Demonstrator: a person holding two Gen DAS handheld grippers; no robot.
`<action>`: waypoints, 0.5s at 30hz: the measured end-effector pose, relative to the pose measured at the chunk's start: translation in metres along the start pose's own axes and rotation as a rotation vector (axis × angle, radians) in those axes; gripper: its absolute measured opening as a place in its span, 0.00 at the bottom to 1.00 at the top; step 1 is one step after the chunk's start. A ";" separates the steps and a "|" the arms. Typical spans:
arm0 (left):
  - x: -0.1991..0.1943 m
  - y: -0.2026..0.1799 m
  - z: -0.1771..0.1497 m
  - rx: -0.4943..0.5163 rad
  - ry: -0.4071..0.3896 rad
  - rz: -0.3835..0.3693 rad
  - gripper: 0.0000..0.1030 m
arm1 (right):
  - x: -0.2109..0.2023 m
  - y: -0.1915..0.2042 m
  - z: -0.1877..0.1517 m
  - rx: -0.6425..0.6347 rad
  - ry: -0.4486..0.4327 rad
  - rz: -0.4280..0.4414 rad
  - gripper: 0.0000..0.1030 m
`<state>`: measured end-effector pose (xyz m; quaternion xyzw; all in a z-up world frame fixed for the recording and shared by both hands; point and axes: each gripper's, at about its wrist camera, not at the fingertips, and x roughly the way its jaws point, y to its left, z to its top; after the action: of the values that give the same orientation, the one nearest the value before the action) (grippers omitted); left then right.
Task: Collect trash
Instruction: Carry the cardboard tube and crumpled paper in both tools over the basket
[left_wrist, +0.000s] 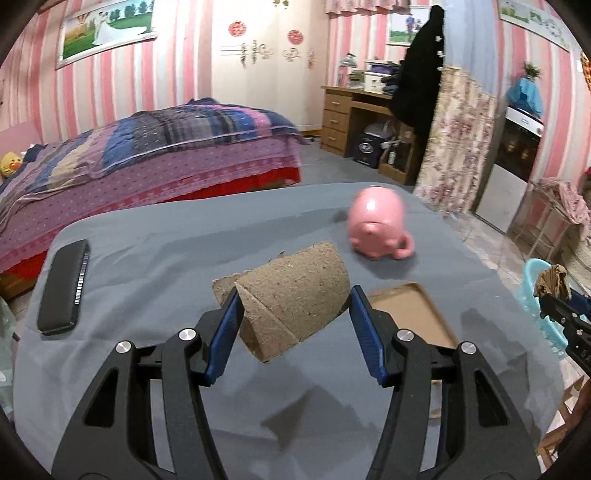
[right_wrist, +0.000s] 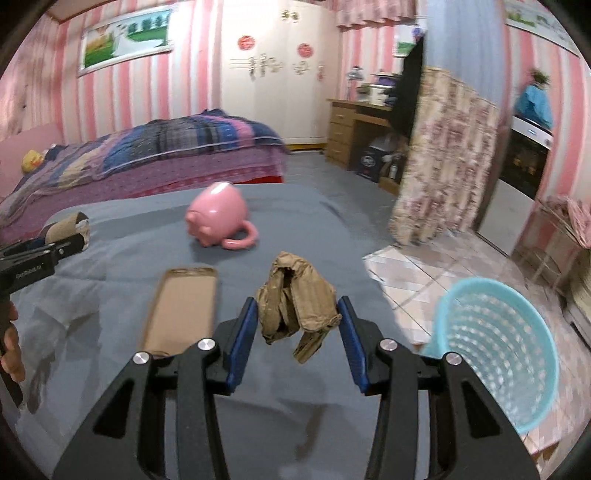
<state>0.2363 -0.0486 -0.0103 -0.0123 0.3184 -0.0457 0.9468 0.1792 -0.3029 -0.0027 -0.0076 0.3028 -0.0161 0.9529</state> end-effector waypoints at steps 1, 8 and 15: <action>-0.001 -0.009 -0.001 0.011 -0.001 -0.006 0.56 | -0.002 -0.008 -0.002 0.008 -0.004 -0.007 0.43; -0.002 -0.061 -0.006 0.065 -0.012 -0.040 0.56 | -0.008 -0.057 -0.008 0.052 -0.025 -0.050 0.43; 0.002 -0.104 -0.004 0.093 -0.019 -0.090 0.56 | -0.010 -0.091 -0.009 0.102 -0.033 -0.075 0.43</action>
<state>0.2271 -0.1528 -0.0096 0.0171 0.3060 -0.1027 0.9463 0.1633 -0.3931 -0.0023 0.0295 0.2855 -0.0673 0.9556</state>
